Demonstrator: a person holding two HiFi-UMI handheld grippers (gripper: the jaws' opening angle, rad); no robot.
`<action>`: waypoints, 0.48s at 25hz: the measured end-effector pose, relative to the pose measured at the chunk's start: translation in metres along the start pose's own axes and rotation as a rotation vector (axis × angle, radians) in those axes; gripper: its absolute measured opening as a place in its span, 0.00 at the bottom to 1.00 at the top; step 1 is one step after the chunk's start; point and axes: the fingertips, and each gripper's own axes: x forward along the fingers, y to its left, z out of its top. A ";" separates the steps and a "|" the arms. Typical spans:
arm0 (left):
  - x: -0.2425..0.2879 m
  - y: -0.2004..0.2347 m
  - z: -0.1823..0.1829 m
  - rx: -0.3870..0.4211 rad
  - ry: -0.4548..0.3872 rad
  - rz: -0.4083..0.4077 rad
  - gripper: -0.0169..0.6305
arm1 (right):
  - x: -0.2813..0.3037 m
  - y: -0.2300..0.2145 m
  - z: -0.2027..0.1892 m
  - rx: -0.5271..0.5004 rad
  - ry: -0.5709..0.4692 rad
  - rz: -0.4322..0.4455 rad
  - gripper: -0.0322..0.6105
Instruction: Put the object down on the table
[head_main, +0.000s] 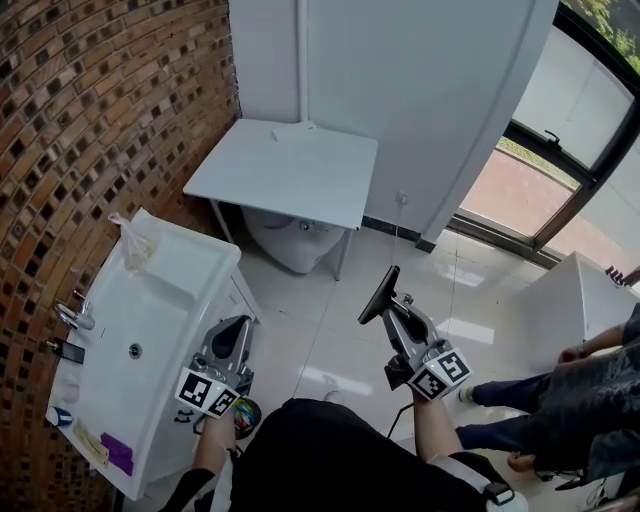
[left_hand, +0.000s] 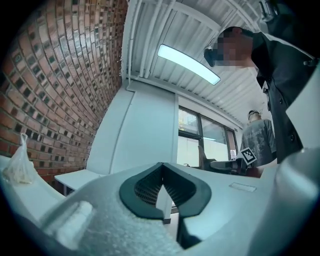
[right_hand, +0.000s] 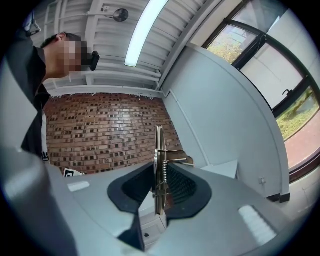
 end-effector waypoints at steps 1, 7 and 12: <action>0.006 -0.003 -0.002 -0.005 0.003 -0.008 0.03 | -0.001 -0.004 0.001 -0.004 0.001 0.000 0.19; 0.037 -0.021 -0.020 -0.020 0.033 -0.046 0.03 | -0.011 -0.040 0.006 0.007 0.000 -0.029 0.19; 0.063 -0.028 -0.027 -0.012 0.033 -0.017 0.03 | -0.021 -0.062 0.010 -0.010 0.023 -0.025 0.19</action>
